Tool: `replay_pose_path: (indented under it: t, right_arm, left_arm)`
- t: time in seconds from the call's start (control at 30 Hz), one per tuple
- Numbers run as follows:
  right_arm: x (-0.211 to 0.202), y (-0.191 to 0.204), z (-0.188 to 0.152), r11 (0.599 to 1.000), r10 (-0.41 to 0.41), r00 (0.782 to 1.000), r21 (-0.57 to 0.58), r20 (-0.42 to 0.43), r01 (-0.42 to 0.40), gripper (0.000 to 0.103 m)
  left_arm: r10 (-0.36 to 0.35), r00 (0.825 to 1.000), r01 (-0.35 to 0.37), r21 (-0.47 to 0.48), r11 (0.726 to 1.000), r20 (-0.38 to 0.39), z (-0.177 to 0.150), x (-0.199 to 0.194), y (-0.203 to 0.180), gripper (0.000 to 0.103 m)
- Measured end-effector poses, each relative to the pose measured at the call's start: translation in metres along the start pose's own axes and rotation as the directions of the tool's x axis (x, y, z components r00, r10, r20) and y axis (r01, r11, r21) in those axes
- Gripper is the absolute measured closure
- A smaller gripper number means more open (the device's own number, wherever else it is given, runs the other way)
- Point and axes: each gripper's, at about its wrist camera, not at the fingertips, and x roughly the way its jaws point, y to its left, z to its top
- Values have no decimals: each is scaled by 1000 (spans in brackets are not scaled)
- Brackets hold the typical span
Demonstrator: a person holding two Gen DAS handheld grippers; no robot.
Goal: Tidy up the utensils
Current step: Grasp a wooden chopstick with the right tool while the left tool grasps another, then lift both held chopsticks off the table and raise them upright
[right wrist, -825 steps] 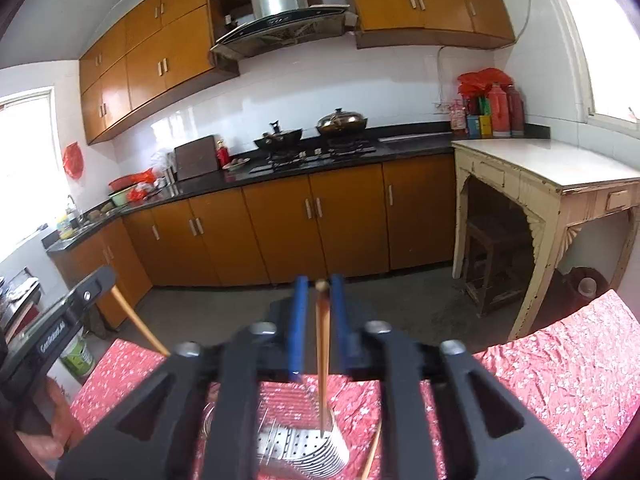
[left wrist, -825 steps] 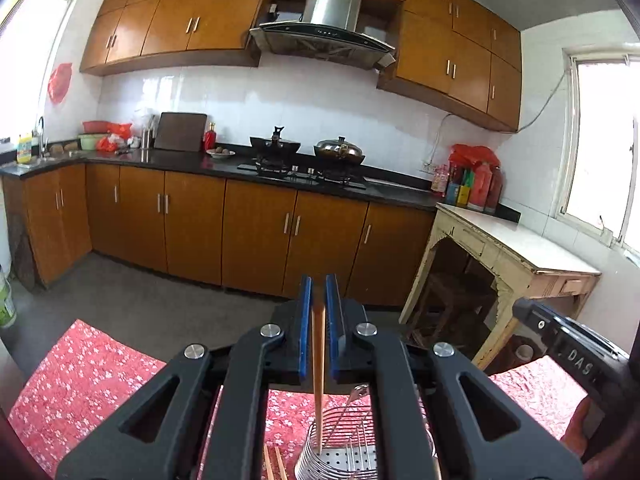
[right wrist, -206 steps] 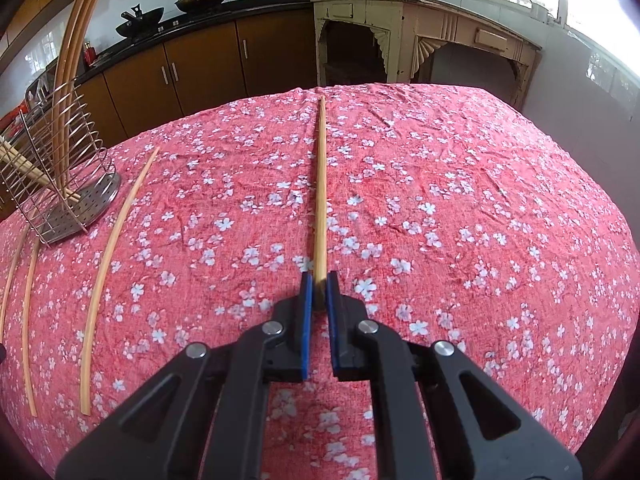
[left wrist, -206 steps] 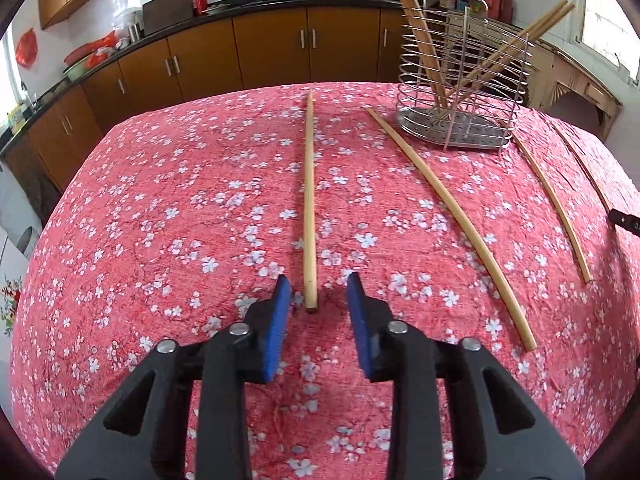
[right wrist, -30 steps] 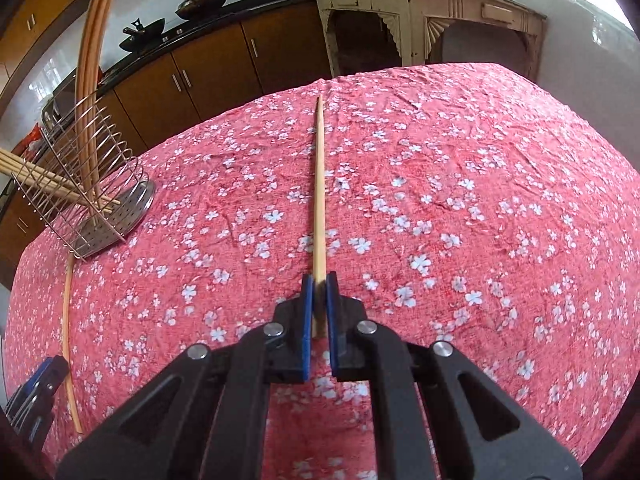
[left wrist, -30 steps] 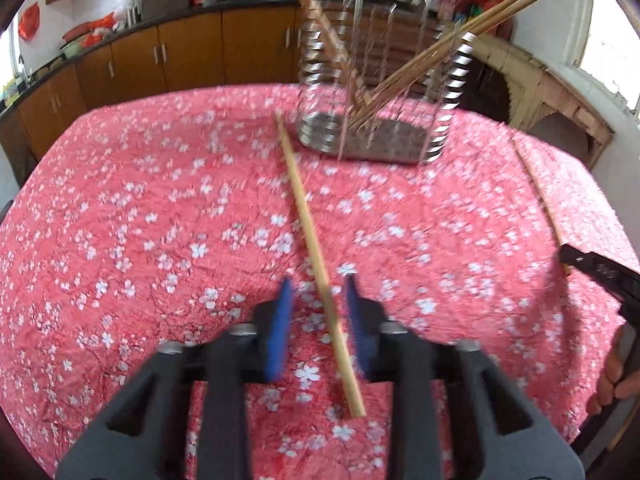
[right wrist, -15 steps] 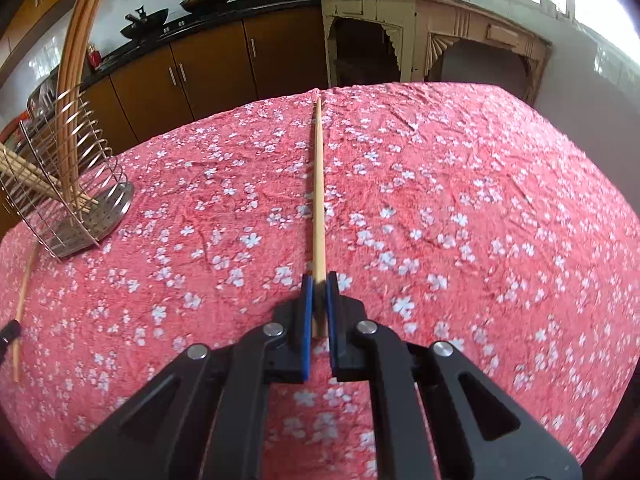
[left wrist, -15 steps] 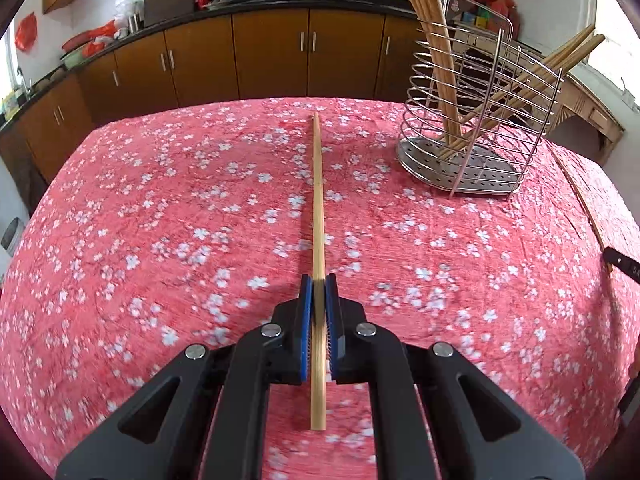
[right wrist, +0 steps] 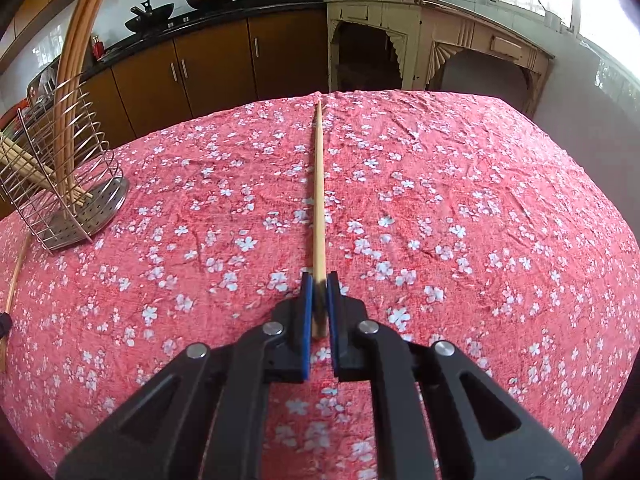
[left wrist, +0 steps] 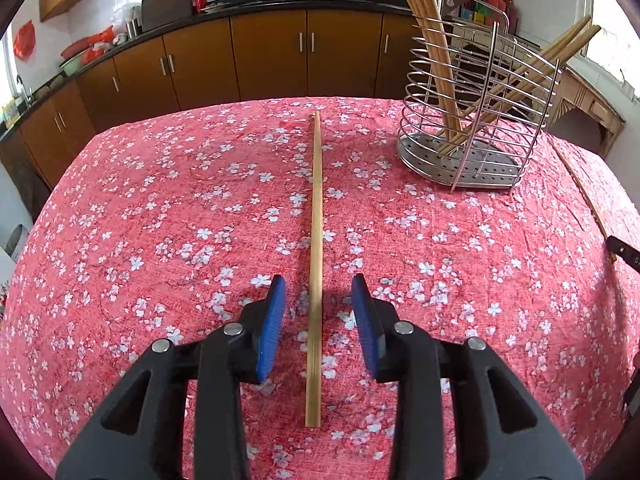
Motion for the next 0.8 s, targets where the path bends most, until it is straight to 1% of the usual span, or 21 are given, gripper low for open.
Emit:
replay_pose_path:
  t: [0.1, 0.13, 0.17, 0.2, 0.23, 0.27, 0.3, 0.47, 0.63, 0.7, 0.73, 0.8]
  right_arm:
    - [0, 0, -1, 1000, -1, 1000, -1, 0, 1, 94]
    - [0, -1, -1, 1000, -2, 1000, -2, 0, 2, 94]
    - [0, -1, -1, 1000, -2, 1000, -1, 0, 2, 94]
    - [0, -1, -1, 1000, -1, 1000, -1, 0, 1, 94]
    - [0, -1, -1, 1000, 0, 1000, 0, 0, 0, 94]
    - [0, -1, -1, 1000, -1, 1000, 0, 0, 1, 93]
    - [0, -1, -1, 1000, -1, 1000, -1, 0, 1, 93]
    - [0, 0, -1, 1000, -9, 1000, -8, 1, 9, 93]
    - [0, 0, -2, 1000, -13, 1000, -11, 1, 13, 93]
    - [-1, 1, -3, 1000, -24, 1000, -18, 1, 24, 93]
    - [-2, 2, -5, 999, -31, 1000, -26, 2, 31, 93]
    - [-5, 3, -9, 999, -33, 999, -35, 2, 33, 93]
  left_arm:
    - [-19, 1000, 19, -16, 1000, 2, 1, 1, 5, 67]
    - [-20, 1000, 20, -17, 1000, 3, 0, 2, 8, 65]
    - [-19, 1000, 19, -22, 1000, 4, 1, 2, 9, 51]
    - [-8, 1000, 8, -32, 999, 11, 0, 0, 13, 43]
    - [-1, 1000, 2, -42, 999, 24, -2, -4, 20, 43]
    - [-10, 999, 12, -47, 999, 49, -3, -10, 23, 42]
    - [-7, 999, 9, -41, 999, 52, -4, -12, 24, 42]
    - [-22, 1000, 22, -5, 1000, 16, -18, -17, 22, 42]
    - [-37, 999, 37, -3, 999, -16, -27, -17, 22, 43]
    - [-19, 1000, 20, 12, 1000, -15, -31, -19, 15, 47]
    - [-22, 1000, 22, 15, 1000, -17, -32, -20, 12, 48]
    - [-35, 999, 35, 14, 999, -21, -35, -24, 11, 55]
